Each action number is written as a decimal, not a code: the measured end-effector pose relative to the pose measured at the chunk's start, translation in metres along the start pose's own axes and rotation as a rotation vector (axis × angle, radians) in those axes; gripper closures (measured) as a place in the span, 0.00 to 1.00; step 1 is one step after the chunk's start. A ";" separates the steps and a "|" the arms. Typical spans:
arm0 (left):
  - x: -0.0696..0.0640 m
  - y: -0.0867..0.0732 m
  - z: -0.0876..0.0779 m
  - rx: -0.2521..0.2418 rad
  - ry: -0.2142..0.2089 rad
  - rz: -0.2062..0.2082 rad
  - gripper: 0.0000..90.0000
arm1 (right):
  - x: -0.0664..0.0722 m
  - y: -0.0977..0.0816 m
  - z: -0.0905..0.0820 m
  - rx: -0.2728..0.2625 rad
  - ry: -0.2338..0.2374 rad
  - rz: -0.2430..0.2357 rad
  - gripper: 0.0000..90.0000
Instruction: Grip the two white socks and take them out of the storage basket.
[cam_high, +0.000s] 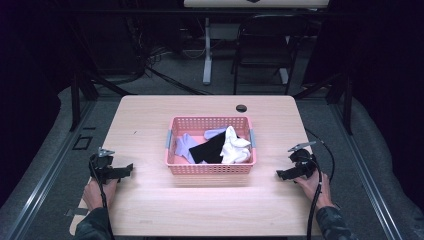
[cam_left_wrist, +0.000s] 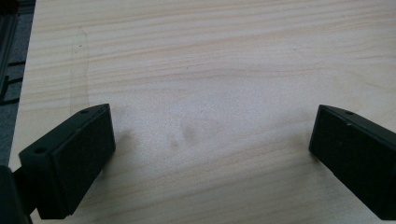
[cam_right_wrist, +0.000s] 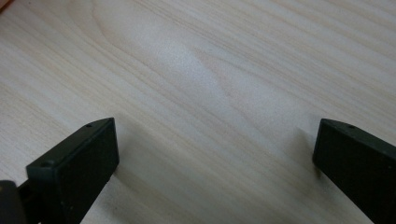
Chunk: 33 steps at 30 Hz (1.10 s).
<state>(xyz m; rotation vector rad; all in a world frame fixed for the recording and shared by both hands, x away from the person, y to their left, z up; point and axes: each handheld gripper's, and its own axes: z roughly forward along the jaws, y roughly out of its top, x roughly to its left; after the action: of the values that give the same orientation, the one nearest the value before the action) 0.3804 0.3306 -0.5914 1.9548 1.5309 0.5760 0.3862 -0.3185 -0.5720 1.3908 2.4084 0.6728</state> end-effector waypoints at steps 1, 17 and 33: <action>0.000 0.000 0.000 -0.001 0.000 0.001 0.00 | 0.001 0.000 0.000 -0.005 0.002 0.003 0.00; 0.001 0.001 0.001 0.001 -0.005 0.004 0.00 | 0.004 0.014 -0.016 -0.001 0.023 -0.006 0.00; 0.000 0.001 0.001 0.000 -0.002 -0.002 0.00 | 0.021 0.049 -0.041 -0.008 0.104 -0.040 0.07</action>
<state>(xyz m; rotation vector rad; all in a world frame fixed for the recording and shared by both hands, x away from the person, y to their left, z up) 0.3818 0.3307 -0.5916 1.9526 1.5320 0.5734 0.3930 -0.2896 -0.5123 1.3314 2.5026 0.7614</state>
